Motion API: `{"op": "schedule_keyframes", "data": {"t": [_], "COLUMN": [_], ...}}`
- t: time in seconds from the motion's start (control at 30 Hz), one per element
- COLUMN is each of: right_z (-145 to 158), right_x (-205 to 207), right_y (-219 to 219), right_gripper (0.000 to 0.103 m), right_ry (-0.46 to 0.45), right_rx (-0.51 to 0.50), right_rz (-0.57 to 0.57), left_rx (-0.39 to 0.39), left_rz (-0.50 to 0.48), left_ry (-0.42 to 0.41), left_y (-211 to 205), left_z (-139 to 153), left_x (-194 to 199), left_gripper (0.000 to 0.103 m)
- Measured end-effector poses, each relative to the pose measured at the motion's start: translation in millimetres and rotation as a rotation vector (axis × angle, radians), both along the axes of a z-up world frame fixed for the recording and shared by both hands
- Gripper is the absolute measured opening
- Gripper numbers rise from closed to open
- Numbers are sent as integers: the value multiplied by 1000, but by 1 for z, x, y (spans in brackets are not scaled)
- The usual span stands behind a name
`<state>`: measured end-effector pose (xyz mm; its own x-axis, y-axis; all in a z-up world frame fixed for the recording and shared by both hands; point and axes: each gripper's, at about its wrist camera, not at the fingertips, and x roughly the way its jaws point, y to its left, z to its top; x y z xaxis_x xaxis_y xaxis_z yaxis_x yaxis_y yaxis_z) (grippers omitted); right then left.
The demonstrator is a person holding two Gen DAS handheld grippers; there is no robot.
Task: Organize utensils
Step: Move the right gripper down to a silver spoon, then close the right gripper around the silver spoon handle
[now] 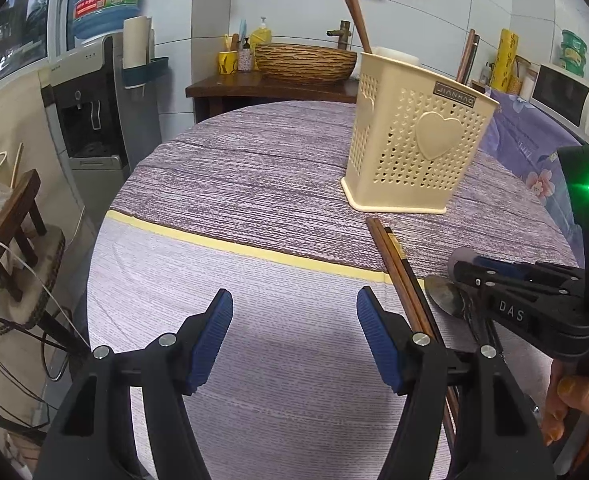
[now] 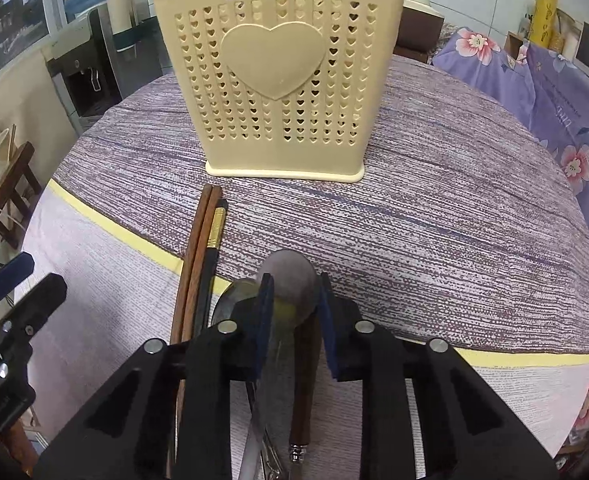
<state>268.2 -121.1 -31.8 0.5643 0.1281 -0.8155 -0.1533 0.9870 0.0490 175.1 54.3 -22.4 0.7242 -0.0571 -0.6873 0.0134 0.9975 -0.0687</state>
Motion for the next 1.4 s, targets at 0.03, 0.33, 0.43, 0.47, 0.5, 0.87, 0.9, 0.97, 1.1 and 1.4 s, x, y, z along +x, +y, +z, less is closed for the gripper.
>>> {"op": "schedule_keyframes", "data": {"t": [0.03,0.33,0.43,0.47,0.5,0.87,0.9,0.97,1.1,1.4], "right_z": [1,6,14,17,18,-5,-6,-5,-5,11], "right_x": [-1,-4,-7,-6,-6,11,11,10,7,-7], "right_y": [-3,-9,-8,-6,-3,27,28,30,28,-2], "right_gripper": [19,40,68,68,68,50,50,39,37,37], "right_ry": [1,-21,-56,-59,-56,57,59,55,49,-1], "right_rx": [17,35,35,28,23,-70,-68,-69,-57,99], "right_rz": [-2,-2,-13,-10,-4,-65,-66,-64,-63,-51], "left_rx": [2,-3,-3,-6,-8,-25,-28,-33,-39,-34], "left_rz": [-4,-24,-22,-20,-18,-11,-11,-10,-15,-39], "left_ry": [0,3,2,2,2,10,10,11,10,19], "left_y": [-2,-12,-11,-10,-10,5,7,10,12,2], "left_z": [0,0,1,1,1,-5,-6,-7,-7,-8], "left_x": [0,-2,-2,-3,-3,-5,-5,-5,-5,-7], "left_gripper": [64,64,65,65,65,66,66,66,66,66]}}
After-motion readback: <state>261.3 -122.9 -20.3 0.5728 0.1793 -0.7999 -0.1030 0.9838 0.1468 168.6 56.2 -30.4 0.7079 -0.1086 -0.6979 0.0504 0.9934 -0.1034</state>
